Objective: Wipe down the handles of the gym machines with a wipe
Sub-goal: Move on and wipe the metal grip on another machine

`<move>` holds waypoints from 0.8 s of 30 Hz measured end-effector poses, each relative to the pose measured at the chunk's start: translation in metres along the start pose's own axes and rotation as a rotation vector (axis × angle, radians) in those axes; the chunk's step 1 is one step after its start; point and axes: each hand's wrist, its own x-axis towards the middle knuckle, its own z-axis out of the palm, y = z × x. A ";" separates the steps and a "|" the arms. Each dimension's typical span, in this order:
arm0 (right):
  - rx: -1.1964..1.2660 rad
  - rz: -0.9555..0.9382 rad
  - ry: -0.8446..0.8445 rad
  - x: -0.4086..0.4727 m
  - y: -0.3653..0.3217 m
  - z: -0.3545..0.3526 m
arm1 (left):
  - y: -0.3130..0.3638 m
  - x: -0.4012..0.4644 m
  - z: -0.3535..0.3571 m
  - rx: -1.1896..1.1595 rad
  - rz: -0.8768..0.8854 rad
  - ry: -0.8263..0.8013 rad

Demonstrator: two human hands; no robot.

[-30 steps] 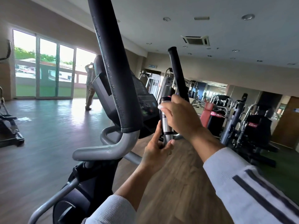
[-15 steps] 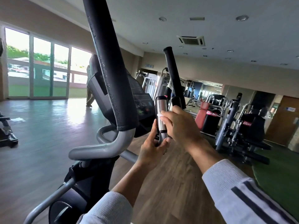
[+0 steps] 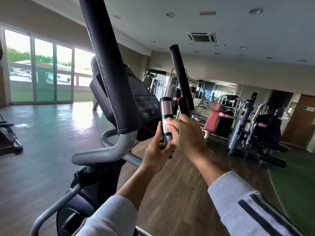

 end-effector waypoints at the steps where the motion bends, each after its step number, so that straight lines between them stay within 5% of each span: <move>1: 0.008 0.005 -0.003 -0.001 0.001 0.000 | -0.002 0.001 0.000 -0.004 -0.003 -0.004; 12: 0.286 0.095 0.079 -0.051 0.015 0.007 | -0.019 -0.027 0.003 0.090 -0.033 0.118; 16: 0.430 0.193 0.063 -0.127 0.010 0.024 | -0.025 -0.084 0.004 0.362 -0.054 0.250; 20: 0.593 0.402 -0.094 -0.234 -0.011 0.047 | -0.078 -0.186 -0.002 0.418 -0.310 0.337; 24: 0.623 0.500 -0.428 -0.348 -0.050 0.068 | -0.126 -0.319 -0.008 0.482 -0.716 0.467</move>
